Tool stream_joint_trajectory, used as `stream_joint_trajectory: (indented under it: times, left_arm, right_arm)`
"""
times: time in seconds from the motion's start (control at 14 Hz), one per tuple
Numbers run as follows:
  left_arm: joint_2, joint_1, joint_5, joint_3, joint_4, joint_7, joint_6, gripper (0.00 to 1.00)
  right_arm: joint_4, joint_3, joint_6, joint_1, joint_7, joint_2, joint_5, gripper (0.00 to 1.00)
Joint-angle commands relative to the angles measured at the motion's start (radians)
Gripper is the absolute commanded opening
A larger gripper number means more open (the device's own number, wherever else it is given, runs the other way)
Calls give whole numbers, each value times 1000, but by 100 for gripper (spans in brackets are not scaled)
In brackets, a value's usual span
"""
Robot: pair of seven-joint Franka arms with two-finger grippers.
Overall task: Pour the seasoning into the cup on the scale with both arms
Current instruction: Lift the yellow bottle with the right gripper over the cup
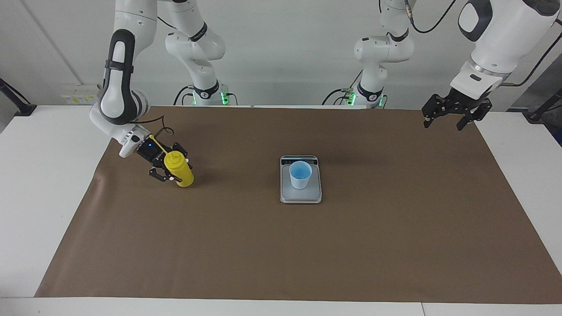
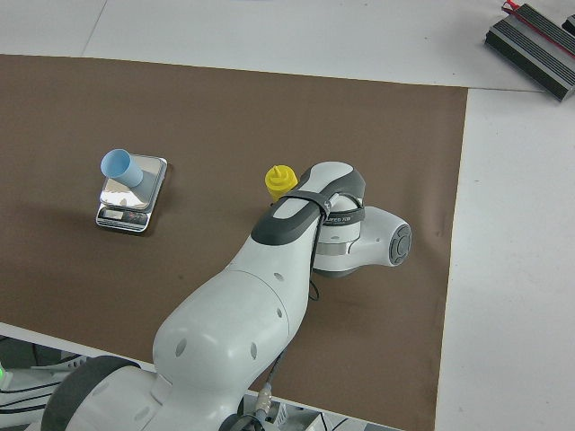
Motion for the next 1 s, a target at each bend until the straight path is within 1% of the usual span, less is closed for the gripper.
stream_joint_trajectory:
  times: [0.0, 0.14, 0.28, 0.57, 0.64, 0.78, 0.93]
  left_arm:
    - [-14, 2, 19, -2, -3, -13, -12, 100]
    - [-14, 2, 19, -2, -5, -13, -12, 100]
    - [-14, 2, 19, -2, -5, -13, -12, 100]
    - [-14, 2, 19, -2, -5, -13, -12, 100]
    - [-14, 2, 19, -2, -3, -13, -12, 100]
    - [-14, 2, 20, -1, -5, -13, -12, 100]
    - [-14, 2, 19, -2, -5, -13, -12, 100]
  right_arm:
    - [45, 8, 65, 50, 102, -32, -55, 0]
    - [80, 8, 119, 115, 210, -44, -126, 0]
    - [121, 8, 163, 168, 312, -40, -192, 0]
    - [207, 10, 277, 306, 551, -5, -405, 0]
    - [229, 8, 300, 338, 592, 9, -466, 0]
    - [265, 10, 326, 384, 733, 28, -596, 0]
    - [359, 8, 306, 436, 937, 70, -815, 0]
